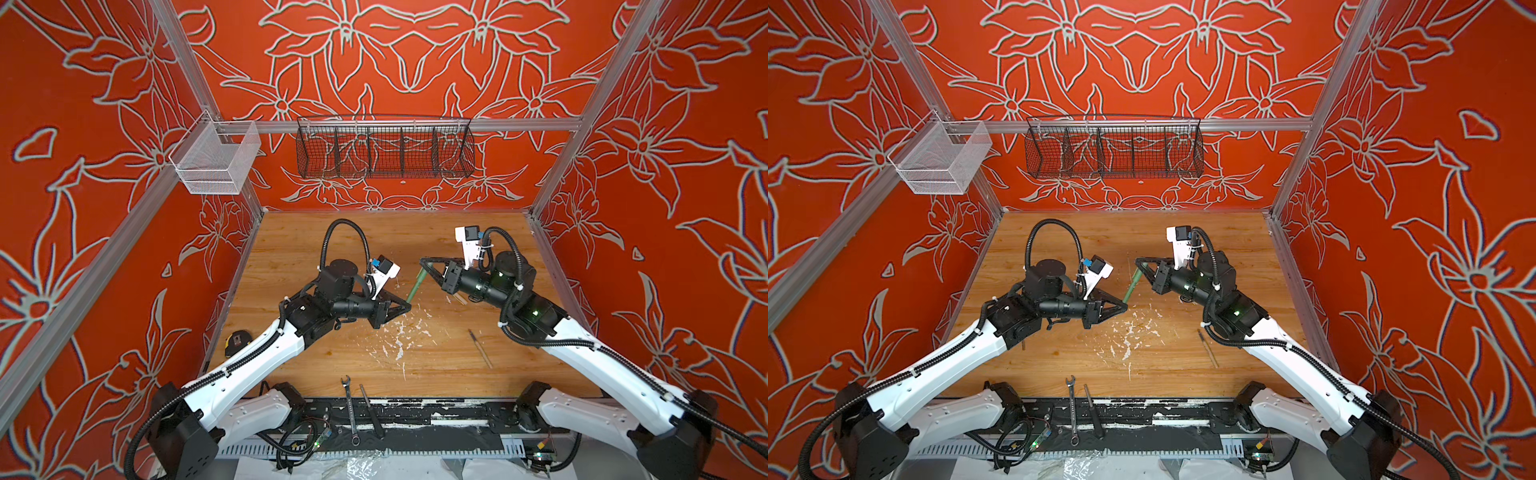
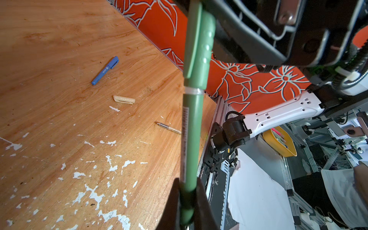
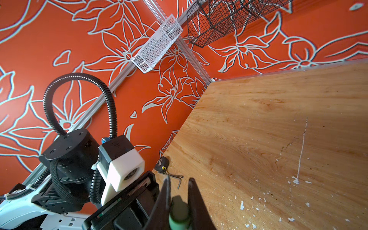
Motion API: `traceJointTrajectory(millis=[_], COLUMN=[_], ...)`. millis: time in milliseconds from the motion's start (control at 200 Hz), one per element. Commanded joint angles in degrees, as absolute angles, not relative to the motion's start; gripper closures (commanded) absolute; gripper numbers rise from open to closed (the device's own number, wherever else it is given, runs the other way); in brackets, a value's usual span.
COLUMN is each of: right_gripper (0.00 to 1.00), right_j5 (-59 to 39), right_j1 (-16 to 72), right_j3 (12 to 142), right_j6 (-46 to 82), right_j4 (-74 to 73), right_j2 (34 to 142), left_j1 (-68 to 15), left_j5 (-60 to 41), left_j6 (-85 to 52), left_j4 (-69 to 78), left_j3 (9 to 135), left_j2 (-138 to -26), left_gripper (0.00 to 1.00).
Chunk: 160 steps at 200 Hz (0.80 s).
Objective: Insert the pens into the pen caps
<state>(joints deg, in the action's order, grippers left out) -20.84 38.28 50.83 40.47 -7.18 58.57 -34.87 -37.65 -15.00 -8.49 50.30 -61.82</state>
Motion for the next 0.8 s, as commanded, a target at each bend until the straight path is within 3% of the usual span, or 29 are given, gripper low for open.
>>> traceJointTrajectory(millis=[0,796], right_gripper=[1.00,1.00], right_j5=[-30.50,-24.13], right_j1=[40.76,49.55], right_j3=[47.68,41.02], right_j6=[42.06,47.91], right_j4=[-0.65,-8.20], right_j2=[59.08,61.84], left_j1=[-33.18,-33.13], left_j5=[-29.45,-24.95], left_j6=[-17.87,-19.83], left_j4=[2.64,6.54], left_j3=[54.58,60.15], left_j2=[-62.86,-64.36], left_gripper=[1.00,1.00])
